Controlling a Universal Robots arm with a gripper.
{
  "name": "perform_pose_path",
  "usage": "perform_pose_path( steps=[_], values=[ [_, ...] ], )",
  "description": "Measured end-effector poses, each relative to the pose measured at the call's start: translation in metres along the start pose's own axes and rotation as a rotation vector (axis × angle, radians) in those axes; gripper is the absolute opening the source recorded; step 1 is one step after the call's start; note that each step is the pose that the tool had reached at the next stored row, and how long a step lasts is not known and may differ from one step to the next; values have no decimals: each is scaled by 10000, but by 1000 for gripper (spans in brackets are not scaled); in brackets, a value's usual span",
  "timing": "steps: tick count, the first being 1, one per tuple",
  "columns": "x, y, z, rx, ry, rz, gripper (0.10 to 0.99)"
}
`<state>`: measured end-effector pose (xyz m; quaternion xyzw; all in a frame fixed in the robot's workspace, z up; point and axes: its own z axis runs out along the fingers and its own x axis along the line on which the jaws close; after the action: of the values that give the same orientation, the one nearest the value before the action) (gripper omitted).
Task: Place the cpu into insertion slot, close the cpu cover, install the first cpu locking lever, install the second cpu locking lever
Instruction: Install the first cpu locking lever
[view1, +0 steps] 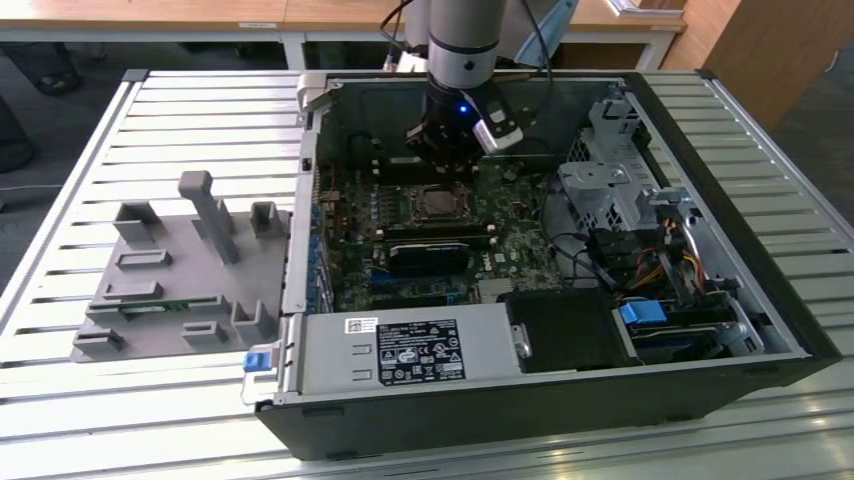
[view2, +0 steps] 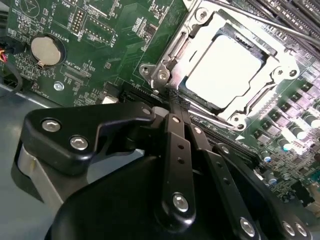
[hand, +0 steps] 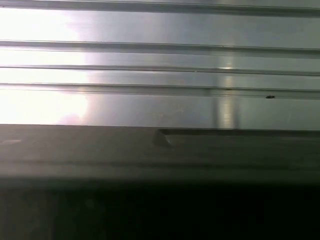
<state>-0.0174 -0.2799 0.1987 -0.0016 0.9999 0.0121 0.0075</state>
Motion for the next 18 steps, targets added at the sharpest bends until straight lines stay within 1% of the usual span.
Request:
perform_pose_path(
  steps=[12, 14, 18],
  values=[
    [-1, 1, -19, 1, -2, -1, 106],
    [-1, 1, -13, 23, -1, -2, 106],
    [0, -1, 3, 123, 0, -2, 106]
  ],
)
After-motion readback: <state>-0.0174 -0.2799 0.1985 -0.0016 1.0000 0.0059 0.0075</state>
